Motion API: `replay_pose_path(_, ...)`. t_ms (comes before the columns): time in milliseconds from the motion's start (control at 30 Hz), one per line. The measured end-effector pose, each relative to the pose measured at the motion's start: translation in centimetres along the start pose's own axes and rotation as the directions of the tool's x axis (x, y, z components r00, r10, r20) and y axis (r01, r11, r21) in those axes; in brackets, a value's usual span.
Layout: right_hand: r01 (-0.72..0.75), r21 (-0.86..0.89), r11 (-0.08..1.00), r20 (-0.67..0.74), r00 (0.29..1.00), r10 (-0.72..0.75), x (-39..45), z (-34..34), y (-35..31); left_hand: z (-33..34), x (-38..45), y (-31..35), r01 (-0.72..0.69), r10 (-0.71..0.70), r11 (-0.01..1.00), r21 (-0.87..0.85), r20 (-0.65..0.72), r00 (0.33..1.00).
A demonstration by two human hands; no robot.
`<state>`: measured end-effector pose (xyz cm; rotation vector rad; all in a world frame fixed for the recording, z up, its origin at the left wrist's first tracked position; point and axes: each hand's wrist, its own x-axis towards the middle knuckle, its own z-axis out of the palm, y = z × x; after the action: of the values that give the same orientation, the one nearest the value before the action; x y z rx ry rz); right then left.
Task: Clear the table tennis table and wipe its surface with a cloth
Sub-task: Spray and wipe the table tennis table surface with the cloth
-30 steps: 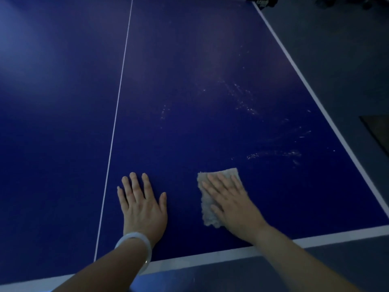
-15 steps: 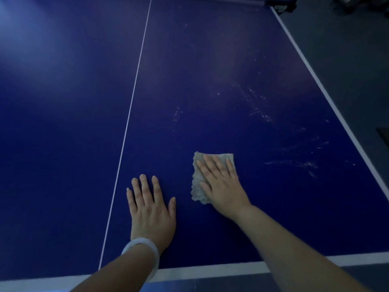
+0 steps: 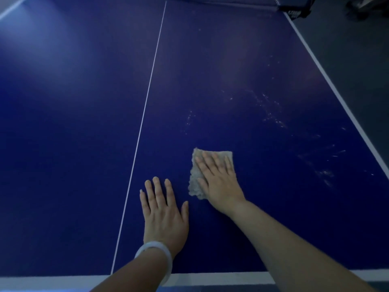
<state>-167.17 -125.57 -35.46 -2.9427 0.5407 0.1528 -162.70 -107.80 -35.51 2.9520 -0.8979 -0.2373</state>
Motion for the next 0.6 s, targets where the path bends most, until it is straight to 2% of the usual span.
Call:
replay_pose_path(67, 0.112, 0.011, 0.994, 0.046, 0.993, -0.113, 0.9, -1.3, 3.3, 0.2, 0.0, 0.0, -0.001, 0.001, 1.0, -0.021, -0.01, 1.0)
replay_pose_path(100, 0.074, 0.053, 0.996, 0.04, 0.996, -0.076, 0.7, -1.9, 5.7, 0.2, -0.1, -0.1, 0.0, 0.0, 1.0, -0.029, -0.015, 1.0)
replay_pose_path(133, -0.042, 0.106, 0.993, 0.015, 0.999, 0.041, 0.0, -2.4, 8.3, 0.3, -0.1, -0.1, 0.0, 0.0, 0.999, -0.032, -0.017, 1.0)
replay_pose_path(167, -0.216, 0.135, 0.967, -0.026, 0.975, 0.221, -1.2, -2.7, 11.0, 0.3, -0.2, -0.1, -0.004, 0.003, 0.999, -0.032, -0.021, 1.0)
replay_pose_path(200, -0.415, 0.154, 0.897, -0.054, 0.903, 0.427, -2.7, -2.7, 13.4, 0.4, -0.1, -0.2, -0.008, 0.007, 0.999, -0.033, -0.025, 1.0)
replay_pose_path(267, -0.734, 0.183, 0.654, -0.011, 0.664, 0.748, -5.8, -2.7, 15.6, 0.4, -0.1, -0.2, -0.011, 0.011, 1.0, -0.024, -0.02, 1.0)
replay_pose_path(300, -0.8, 0.18, 0.572, 0.013, 0.584, 0.812, -6.8, -2.4, 15.1, 0.3, -0.1, -0.2, -0.009, 0.009, 1.0, -0.016, -0.014, 1.0)
replay_pose_path(333, -0.815, 0.175, 0.552, 0.006, 0.562, 0.827, -7.4, -1.9, 13.7, 0.2, -0.1, -0.2, -0.006, 0.005, 1.0, -0.012, -0.008, 1.0)
replay_pose_path(367, -0.792, 0.173, 0.586, -0.027, 0.591, 0.806, -7.8, -1.3, 11.6, 0.2, -0.1, -0.2, -0.004, 0.004, 1.0, -0.012, -0.004, 1.0)
replay_pose_path(400, -0.731, 0.174, 0.66, -0.064, 0.66, 0.748, -8.0, -0.7, 9.1, 0.2, 0.0, -0.2, -0.003, 0.003, 1.0, -0.013, -0.003, 1.0)
replay_pose_path(500, -0.393, 0.074, 0.917, -0.12, 0.909, 0.399, -9.4, 1.0, 0.7, 0.4, 0.1, -0.3, -0.001, 0.001, 1.0, 0.002, 0.002, 1.0)
replay_pose_path(533, -0.268, 0.037, 0.963, -0.12, 0.955, 0.271, -10.2, 1.6, -1.0, 0.4, 0.1, -0.3, -0.001, 0.001, 1.0, 0.001, -0.002, 1.0)
replay_pose_path(600, -0.1, -0.015, 0.995, -0.098, 0.99, 0.098, -12.3, 1.9, -0.7, 0.5, 0.1, -0.4, 0.003, -0.003, 1.0, -0.011, -0.017, 1.0)
